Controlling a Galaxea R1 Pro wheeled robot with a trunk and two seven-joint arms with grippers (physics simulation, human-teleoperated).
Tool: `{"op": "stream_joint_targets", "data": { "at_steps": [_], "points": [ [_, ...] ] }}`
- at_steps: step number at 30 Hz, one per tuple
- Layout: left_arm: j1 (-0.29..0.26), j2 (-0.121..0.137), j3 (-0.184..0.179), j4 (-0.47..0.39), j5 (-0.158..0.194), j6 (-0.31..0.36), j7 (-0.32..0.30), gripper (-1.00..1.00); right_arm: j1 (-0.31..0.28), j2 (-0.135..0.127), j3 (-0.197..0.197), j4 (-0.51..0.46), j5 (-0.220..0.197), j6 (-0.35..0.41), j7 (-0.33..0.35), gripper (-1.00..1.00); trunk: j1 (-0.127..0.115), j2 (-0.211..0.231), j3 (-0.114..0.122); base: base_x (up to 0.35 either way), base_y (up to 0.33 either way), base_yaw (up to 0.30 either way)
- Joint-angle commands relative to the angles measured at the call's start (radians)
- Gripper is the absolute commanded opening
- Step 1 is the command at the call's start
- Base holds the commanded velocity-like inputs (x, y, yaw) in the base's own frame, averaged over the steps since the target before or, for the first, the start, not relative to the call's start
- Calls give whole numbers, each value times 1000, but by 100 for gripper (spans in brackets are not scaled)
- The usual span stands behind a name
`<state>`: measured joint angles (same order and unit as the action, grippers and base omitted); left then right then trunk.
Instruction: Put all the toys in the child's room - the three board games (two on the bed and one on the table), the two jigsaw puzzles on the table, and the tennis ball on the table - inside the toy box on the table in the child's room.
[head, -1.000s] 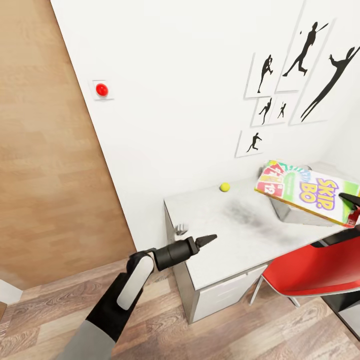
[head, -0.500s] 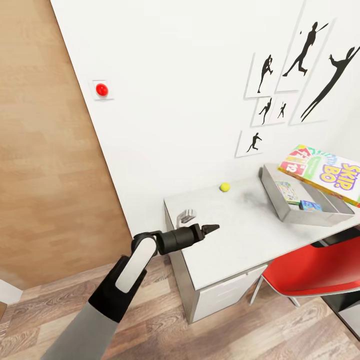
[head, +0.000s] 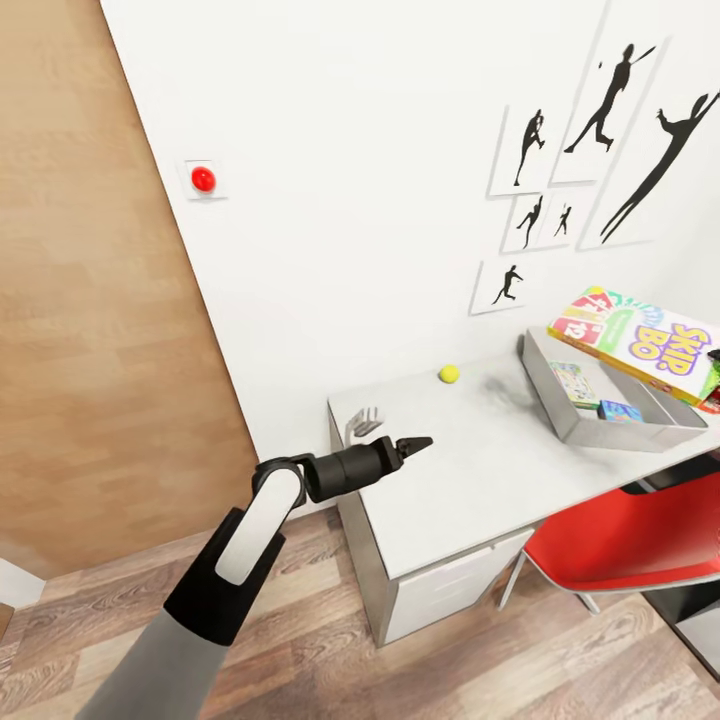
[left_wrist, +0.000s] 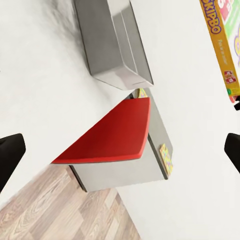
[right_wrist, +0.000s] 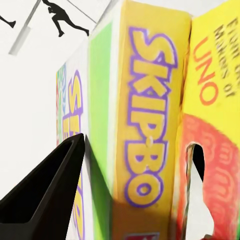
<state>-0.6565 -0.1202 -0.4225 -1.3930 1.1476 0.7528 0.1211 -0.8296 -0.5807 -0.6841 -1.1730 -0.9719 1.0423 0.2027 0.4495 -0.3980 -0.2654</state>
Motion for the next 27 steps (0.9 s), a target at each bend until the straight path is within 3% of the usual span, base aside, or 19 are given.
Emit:
{"op": "stream_joint_targets", "data": {
  "at_steps": [1, 13, 27],
  "points": [
    [-1, 0, 1, -4, 12, 3, 14, 100, -2, 2, -1, 0, 9, 5, 8, -100, 1, -2, -2, -47, -72, 0],
    [0, 2, 2, -15, 17, 5, 39, 100, -3, 26, 1, 2, 8, 5, 2, -100, 1, -2, -1, -27, -212, 19],
    [1, 3, 2, -19, 14, 5, 43, 100, -5, 53, 2, 12, 14, 5, -4, -100, 1, -2, 4, -3, -303, 191]
  ]
}}
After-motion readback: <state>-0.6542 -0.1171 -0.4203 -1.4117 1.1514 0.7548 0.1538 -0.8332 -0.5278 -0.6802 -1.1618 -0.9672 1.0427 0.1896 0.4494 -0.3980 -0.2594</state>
